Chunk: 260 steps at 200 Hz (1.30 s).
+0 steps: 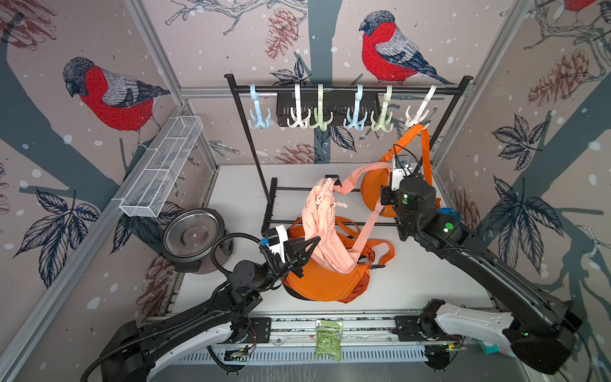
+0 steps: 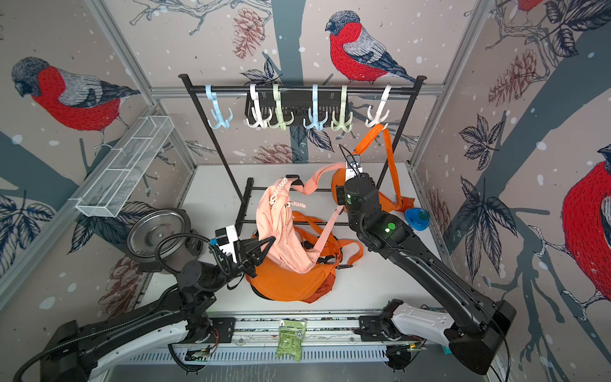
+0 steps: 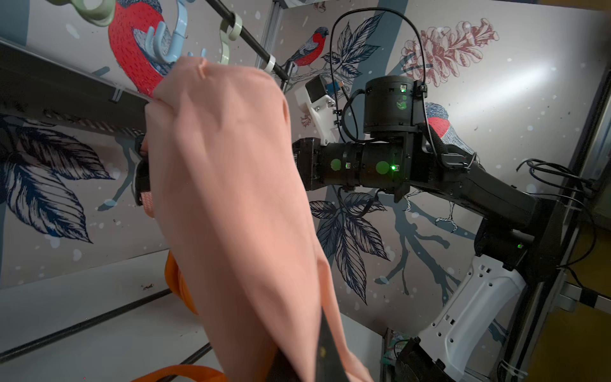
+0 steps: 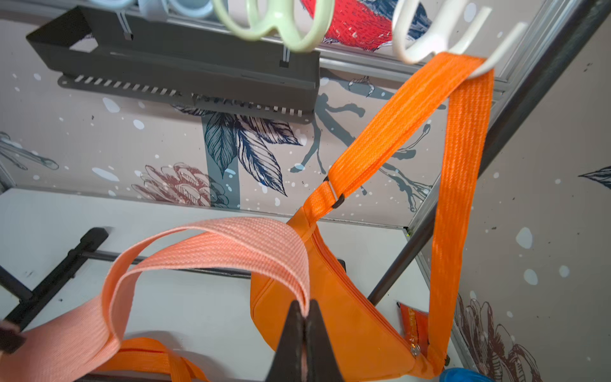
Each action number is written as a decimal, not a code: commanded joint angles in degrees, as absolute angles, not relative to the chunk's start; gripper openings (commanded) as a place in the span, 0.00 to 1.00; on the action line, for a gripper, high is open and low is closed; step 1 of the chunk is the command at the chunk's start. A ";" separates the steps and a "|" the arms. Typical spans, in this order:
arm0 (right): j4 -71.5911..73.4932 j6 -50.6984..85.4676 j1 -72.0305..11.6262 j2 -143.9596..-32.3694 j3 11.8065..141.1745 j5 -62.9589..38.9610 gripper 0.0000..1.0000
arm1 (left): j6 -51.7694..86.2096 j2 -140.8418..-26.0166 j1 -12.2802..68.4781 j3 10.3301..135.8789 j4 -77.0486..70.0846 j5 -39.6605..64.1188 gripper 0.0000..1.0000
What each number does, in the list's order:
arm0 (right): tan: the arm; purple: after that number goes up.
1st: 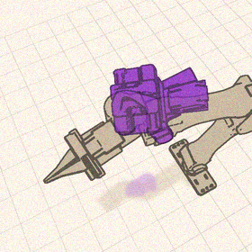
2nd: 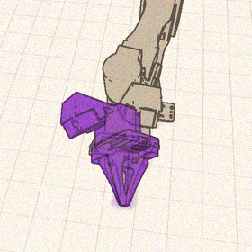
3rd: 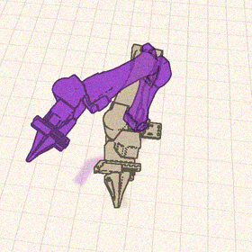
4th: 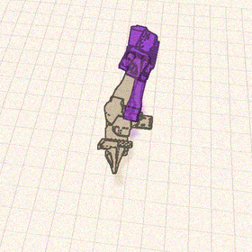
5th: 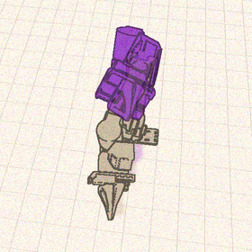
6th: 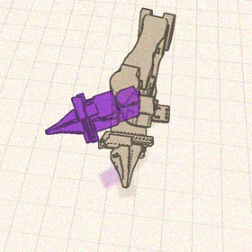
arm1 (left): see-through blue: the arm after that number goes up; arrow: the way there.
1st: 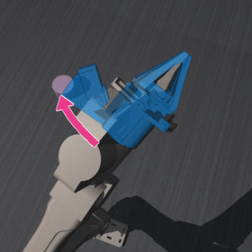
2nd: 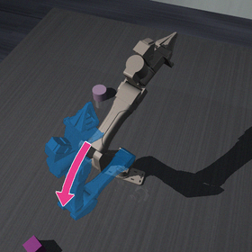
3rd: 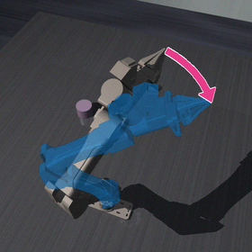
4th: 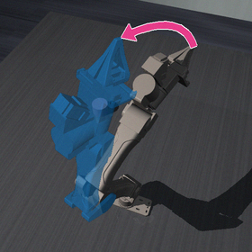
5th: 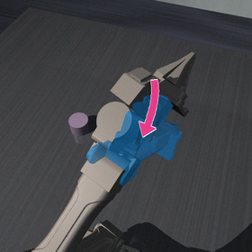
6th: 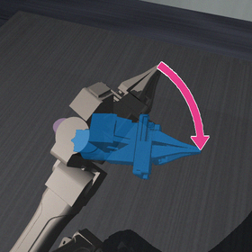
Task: Hang the bag on a hook
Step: Hang the bag on the hook.
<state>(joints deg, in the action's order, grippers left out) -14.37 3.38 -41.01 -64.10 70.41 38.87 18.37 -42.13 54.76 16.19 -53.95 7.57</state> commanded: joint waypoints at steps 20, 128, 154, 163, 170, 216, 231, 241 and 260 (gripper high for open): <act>-11.25 -0.24 -36.04 -64.67 76.69 33.12 0.05 | 14.68 -46.32 55.77 18.17 -66.14 8.06 0.00; -14.29 -1.93 -25.06 -77.17 97.47 18.12 0.05 | 12.74 -53.36 58.87 25.94 -68.06 10.00 0.00; -15.12 -1.58 -23.19 -80.00 99.82 15.88 0.05 | 12.73 -54.78 59.57 26.96 -68.11 10.20 0.00; -15.27 -1.36 -22.69 -80.75 100.23 15.11 0.05 | 12.70 -55.21 59.76 27.14 -68.20 10.11 0.00; -15.42 -1.16 -22.27 -81.24 100.44 14.50 0.05 | 12.83 -55.56 59.90 27.25 -68.29 10.11 0.00; -17.17 -0.82 -21.01 -83.77 100.28 11.70 0.05 | 13.70 -57.11 60.39 27.01 -68.38 9.34 0.00; -17.47 -0.77 -21.01 -84.02 99.77 11.45 0.05 | 14.17 -57.28 60.52 26.65 -68.38 8.67 0.00; -17.58 -0.66 -20.97 -84.07 99.37 11.43 0.05 | 14.54 -57.24 60.49 26.38 -68.40 8.23 0.00; -17.58 -0.37 -20.92 -83.71 98.18 11.55 0.05 | 15.58 -57.30 60.47 25.72 -68.29 7.52 0.00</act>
